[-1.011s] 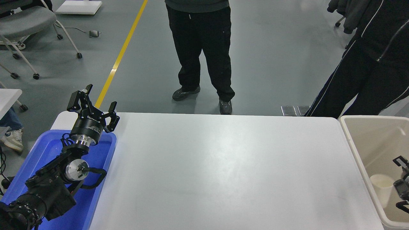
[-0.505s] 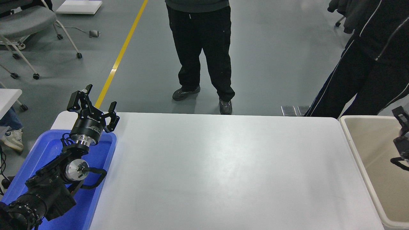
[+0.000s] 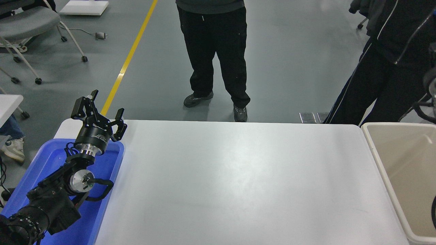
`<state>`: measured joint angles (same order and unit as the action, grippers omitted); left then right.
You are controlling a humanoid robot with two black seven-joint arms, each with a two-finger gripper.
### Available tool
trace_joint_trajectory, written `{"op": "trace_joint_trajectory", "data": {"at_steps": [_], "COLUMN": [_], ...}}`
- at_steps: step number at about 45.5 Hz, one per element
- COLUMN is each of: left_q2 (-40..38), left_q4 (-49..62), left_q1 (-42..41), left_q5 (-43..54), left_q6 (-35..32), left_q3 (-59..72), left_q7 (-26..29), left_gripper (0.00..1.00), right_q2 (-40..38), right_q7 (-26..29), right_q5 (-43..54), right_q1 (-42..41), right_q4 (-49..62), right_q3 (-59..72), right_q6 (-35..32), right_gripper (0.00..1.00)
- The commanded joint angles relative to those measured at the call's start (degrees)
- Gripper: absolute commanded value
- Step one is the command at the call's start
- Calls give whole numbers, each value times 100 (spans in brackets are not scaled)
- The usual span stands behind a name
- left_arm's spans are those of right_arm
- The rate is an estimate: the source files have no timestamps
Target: Dispose of the paper cup in the dustbin
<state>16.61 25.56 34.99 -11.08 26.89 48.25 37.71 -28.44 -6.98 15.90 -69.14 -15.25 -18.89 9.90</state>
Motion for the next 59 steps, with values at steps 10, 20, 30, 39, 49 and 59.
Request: {"op": "trace_joint_trajectory", "data": {"at_steps": [10,20,30,39,49,59], "left_q2": [0,0,0,0,0,0], "left_q4": [2,2,-7,2,2,2], "left_q1": [-1,-1,-1,-1,-1,-1], "left_q5": [0,0,0,0,0,0], "left_q6": [0,0,0,0,0,0], "left_q3": [0,0,0,0,0,0], "left_q7": [0,0,0,0,0,0], "left_gripper": [100,100,100,100,100,100], "right_q2": [-549,-392,84,417,681,734], "right_q7": [-514,-1225,-1323,-1341,-1604,-1824], "right_q5": [1,1,80,89,124,441], "right_q1": [708,1963,3019,3565,3908,4101], "right_q4": [-1955,-2499,-2719,-3150,-3247,-3238], "right_q3": [-2276,-3268,-3815,-4122,-4307,-4290], "right_q6": [-410,-778,-893,-893,-911,-955], "right_gripper": [100,100,100,100,100,100]}}
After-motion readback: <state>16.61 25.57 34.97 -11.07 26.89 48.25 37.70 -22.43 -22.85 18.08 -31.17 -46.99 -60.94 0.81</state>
